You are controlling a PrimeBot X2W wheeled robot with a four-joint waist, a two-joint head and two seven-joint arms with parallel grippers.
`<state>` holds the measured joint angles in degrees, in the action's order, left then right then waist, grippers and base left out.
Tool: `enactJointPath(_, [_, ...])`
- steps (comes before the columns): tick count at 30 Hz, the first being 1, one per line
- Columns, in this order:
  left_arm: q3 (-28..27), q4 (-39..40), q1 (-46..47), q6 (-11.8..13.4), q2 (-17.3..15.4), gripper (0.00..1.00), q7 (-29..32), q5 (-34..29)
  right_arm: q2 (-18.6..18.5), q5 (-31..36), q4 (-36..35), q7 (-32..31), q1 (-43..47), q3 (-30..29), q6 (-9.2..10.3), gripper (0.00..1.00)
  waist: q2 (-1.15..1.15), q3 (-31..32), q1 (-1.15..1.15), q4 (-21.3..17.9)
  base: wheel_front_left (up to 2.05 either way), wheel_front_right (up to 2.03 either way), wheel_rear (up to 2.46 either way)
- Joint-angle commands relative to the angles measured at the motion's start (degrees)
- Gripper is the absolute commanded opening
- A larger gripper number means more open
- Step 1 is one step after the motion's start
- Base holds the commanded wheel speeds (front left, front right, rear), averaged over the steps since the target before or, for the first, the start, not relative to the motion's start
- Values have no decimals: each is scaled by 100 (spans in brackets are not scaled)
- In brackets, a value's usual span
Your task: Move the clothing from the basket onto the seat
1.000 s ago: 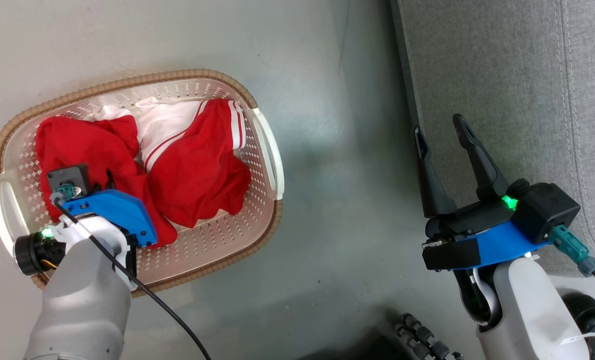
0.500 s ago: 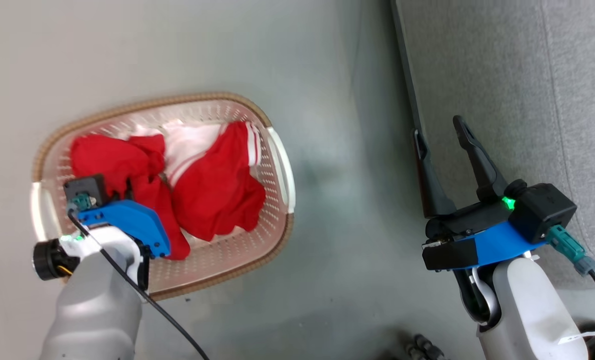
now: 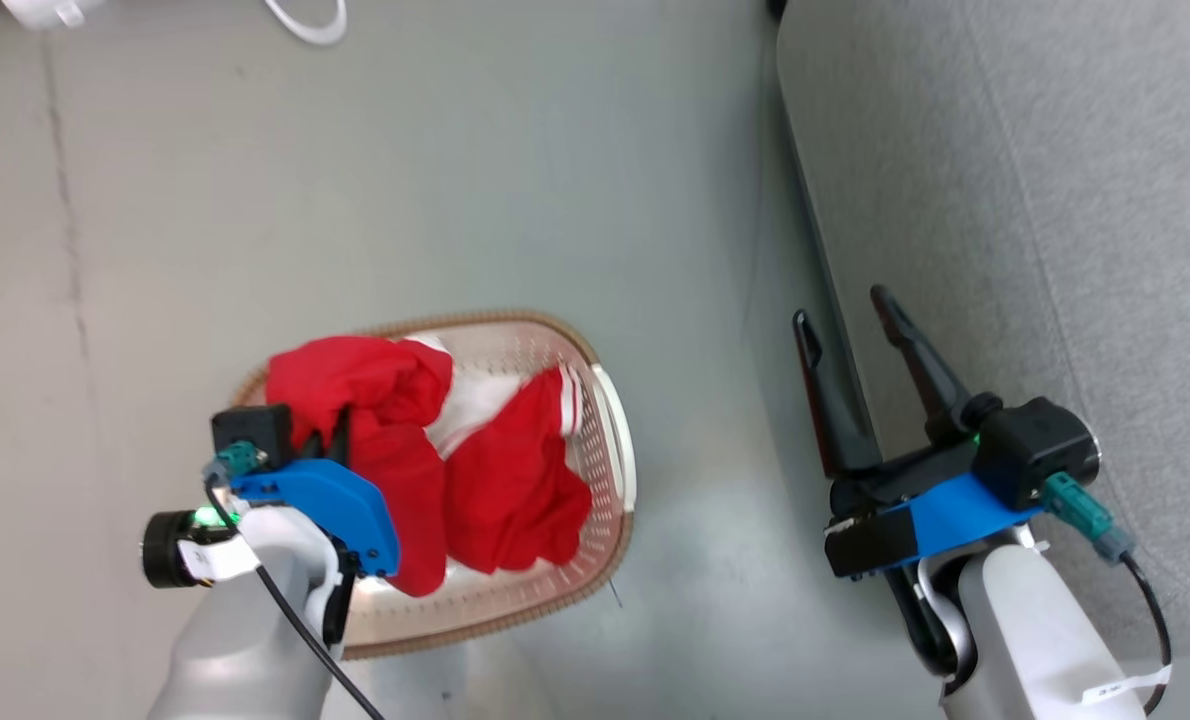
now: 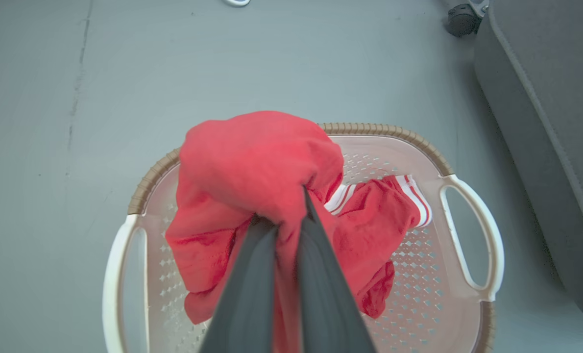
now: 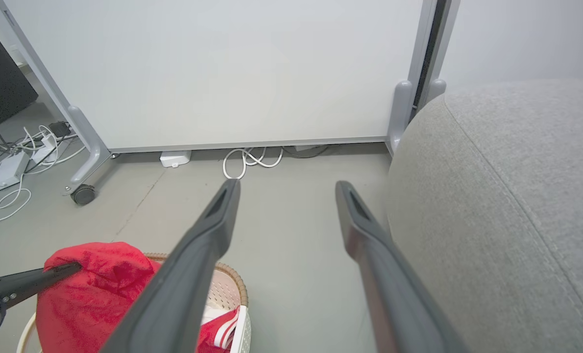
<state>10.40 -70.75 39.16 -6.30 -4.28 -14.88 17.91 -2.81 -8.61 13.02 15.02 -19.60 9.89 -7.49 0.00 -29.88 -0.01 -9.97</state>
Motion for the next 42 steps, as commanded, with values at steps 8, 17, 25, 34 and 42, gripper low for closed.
enactJointPath(8, [316, 582, -661, -84, 122, 0, -39, 13, -13, 66, 274, -125, 504, 37, -1, 100, 0, 1549, 1, 351, 0, 0, 0])
enactJointPath(17, [1334, 1301, -998, -129, 140, 0, -17, 603, -13, 76, 241, -373, 1047, 3, -1, 100, 0, 2515, 1, 524, 0, 0, 0])
enactJointPath(25, [2339, 2026, -836, -121, 136, 0, 129, 1205, -14, 89, 53, -611, 1417, -33, -1, 100, 0, 3050, 1, 644, 0, 0, 0])
enactJointPath(34, [3297, 2674, -400, 126, 138, 0, 456, 1850, -14, 63, -126, -784, 1682, 15, -1, 100, 0, 3348, 1, 731, 0, 0, 0])
enactJointPath(42, [4040, 3017, 23, 366, 133, 0, 558, 2457, -13, 51, -210, -886, 1782, 112, -1, 100, 0, 3479, 1, 715, 0, 0, 0])
